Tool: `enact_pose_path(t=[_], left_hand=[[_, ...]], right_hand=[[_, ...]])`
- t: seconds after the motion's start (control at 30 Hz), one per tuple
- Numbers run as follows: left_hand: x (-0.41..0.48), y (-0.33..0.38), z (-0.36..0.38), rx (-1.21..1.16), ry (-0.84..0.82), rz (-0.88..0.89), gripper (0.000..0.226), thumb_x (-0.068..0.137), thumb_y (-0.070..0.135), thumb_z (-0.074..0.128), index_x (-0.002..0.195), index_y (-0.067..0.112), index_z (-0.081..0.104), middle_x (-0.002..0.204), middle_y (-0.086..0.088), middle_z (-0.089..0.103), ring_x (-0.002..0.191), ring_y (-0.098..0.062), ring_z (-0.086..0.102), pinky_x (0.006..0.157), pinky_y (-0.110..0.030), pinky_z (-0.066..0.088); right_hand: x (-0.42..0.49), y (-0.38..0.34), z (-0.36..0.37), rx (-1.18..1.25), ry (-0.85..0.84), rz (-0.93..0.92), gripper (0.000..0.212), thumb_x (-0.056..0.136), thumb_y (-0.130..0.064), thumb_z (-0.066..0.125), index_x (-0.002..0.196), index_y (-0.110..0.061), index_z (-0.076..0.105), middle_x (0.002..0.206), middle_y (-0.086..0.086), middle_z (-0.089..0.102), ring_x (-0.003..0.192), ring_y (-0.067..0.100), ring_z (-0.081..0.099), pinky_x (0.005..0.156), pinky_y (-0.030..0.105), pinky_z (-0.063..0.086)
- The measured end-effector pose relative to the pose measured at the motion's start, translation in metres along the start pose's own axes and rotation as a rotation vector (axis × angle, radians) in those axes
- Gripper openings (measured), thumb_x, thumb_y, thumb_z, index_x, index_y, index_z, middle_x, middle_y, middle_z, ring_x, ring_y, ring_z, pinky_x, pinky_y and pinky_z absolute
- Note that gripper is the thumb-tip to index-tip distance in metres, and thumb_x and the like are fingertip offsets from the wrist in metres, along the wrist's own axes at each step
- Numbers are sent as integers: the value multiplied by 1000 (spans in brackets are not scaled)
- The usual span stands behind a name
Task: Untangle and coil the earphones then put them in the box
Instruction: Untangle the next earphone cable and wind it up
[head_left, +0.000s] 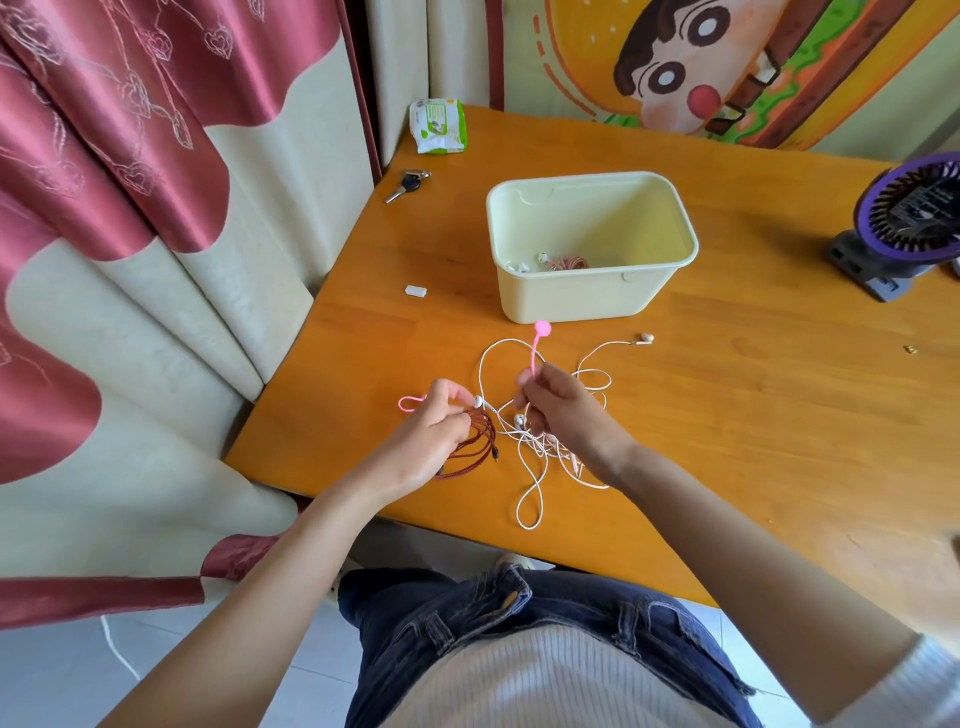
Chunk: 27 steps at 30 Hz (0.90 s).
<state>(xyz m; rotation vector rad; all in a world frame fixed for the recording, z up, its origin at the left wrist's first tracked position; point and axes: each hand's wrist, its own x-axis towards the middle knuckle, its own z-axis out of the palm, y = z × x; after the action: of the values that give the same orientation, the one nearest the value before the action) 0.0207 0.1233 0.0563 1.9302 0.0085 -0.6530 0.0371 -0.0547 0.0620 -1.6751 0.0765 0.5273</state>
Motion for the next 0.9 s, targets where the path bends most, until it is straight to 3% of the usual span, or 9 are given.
enact_pose_path(t=[0.1,0.23,0.37,0.53,0.63,0.73,0.8,0.9], left_hand=[[0,5,3,-18,-37,15,15,97,11,34,95,25,37,65,5,31,55,-9,27,52,-28,23],[0,13,6,-94,-26,41,17,98,7,33,91,22,35,56,12,33,48,-3,27,48,-21,24],[-1,14,7,-143,18,57,17,100,6,32,90,19,34,61,7,35,50,-4,29,49,-19,28],[-3,2,10,-204,177,47,6,99,11,40,103,15,41,73,1,45,66,-8,42,64,-17,40],[-2,-10,15,-65,193,57,10,100,14,40,109,16,44,81,2,50,79,-13,49,73,-22,42],[-6,-15,24,79,150,71,14,100,23,39,110,18,47,91,-5,55,81,-25,53,70,-30,43],[-9,-14,31,103,119,71,17,99,29,42,109,18,49,94,-3,54,82,-19,53,67,-16,39],[-10,-9,42,109,102,43,24,95,40,48,108,20,52,94,3,51,82,-14,51,64,-12,36]], right_hand=[[-1,-2,4,-130,-76,-22,20,101,-25,37,99,-12,52,82,-9,57,57,1,43,58,18,33],[-4,1,9,-219,-195,-22,26,99,-32,40,93,-7,45,71,0,39,62,10,31,61,29,30],[-5,1,10,-189,-222,-55,18,99,-27,43,89,-13,46,74,-2,54,61,9,35,56,21,32],[-2,5,2,-44,-140,-24,16,99,-21,44,85,-14,46,69,-3,48,54,5,38,50,14,34],[0,11,1,46,-76,19,11,99,-19,44,92,-11,48,70,-3,51,57,7,40,52,15,35],[1,13,3,96,-34,29,12,99,-17,43,89,-13,46,71,-2,52,56,5,42,52,13,37],[1,14,6,119,-7,28,14,99,-16,43,86,-15,45,71,-2,51,58,6,43,53,13,38],[2,16,10,225,55,38,12,99,-15,43,87,-14,45,70,0,49,63,9,47,62,20,43]])
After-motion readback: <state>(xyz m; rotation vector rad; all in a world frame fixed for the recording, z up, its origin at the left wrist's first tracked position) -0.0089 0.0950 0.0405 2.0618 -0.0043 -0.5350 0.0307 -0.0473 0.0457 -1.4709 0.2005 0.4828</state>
